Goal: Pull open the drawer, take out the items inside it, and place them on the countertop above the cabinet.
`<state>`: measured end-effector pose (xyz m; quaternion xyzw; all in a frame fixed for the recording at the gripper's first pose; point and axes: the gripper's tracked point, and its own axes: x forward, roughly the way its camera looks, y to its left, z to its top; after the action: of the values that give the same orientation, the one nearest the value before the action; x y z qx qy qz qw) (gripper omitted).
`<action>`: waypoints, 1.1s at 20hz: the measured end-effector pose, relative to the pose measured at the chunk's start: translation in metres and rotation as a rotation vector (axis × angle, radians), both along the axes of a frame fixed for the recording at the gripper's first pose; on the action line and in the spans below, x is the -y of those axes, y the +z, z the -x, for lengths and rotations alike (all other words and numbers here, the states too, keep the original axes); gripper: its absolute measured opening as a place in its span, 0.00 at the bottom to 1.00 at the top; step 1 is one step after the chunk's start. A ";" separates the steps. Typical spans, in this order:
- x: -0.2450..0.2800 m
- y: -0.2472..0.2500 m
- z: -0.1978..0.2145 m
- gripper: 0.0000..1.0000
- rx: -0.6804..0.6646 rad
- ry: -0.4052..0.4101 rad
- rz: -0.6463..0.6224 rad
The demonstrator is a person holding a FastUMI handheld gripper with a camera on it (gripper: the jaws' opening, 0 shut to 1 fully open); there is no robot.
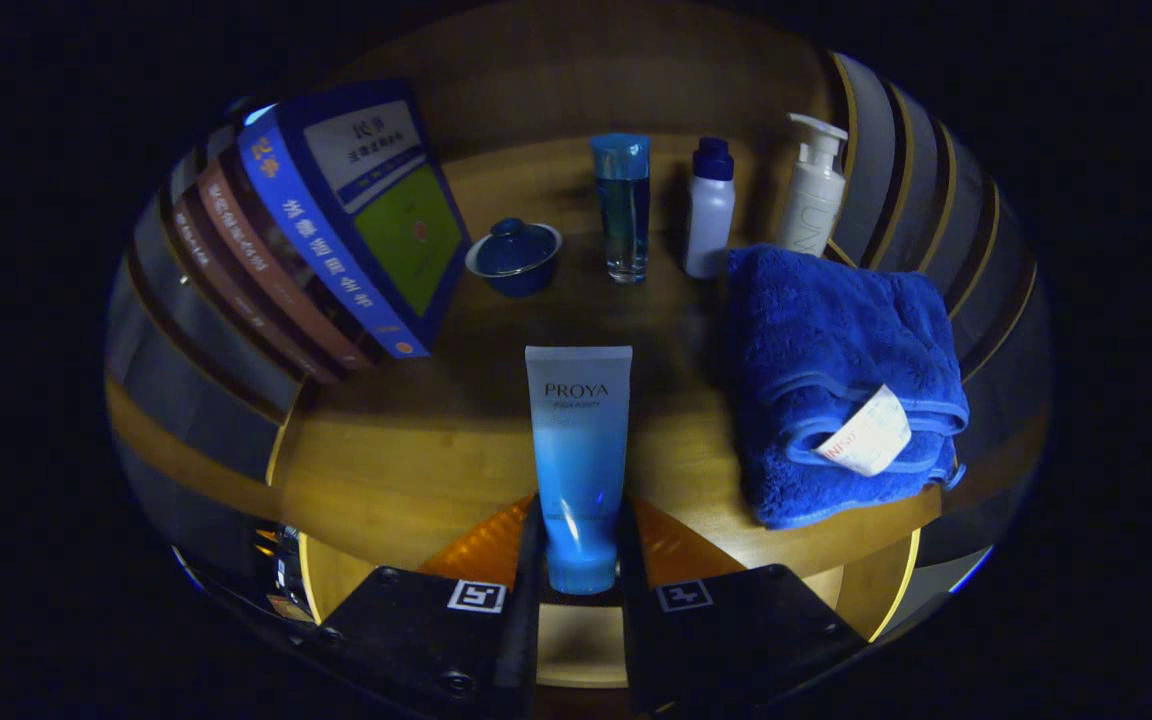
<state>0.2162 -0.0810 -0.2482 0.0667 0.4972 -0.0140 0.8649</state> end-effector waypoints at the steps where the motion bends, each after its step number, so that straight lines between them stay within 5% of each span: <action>1: 0.000 -0.002 -0.005 0.40 0.008 -0.002 0.003; 4: 0.000 -0.004 -0.013 0.44 0.012 -0.008 0.003; 9: 0.001 0.003 -0.011 1.00 0.041 -0.026 -0.012; 16: -0.002 0.058 0.016 1.00 0.234 -0.005 0.005; 22: -0.020 0.125 0.084 1.00 0.512 0.046 -0.016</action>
<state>0.1323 -0.0609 -0.1230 0.0636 0.2634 0.0270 0.9622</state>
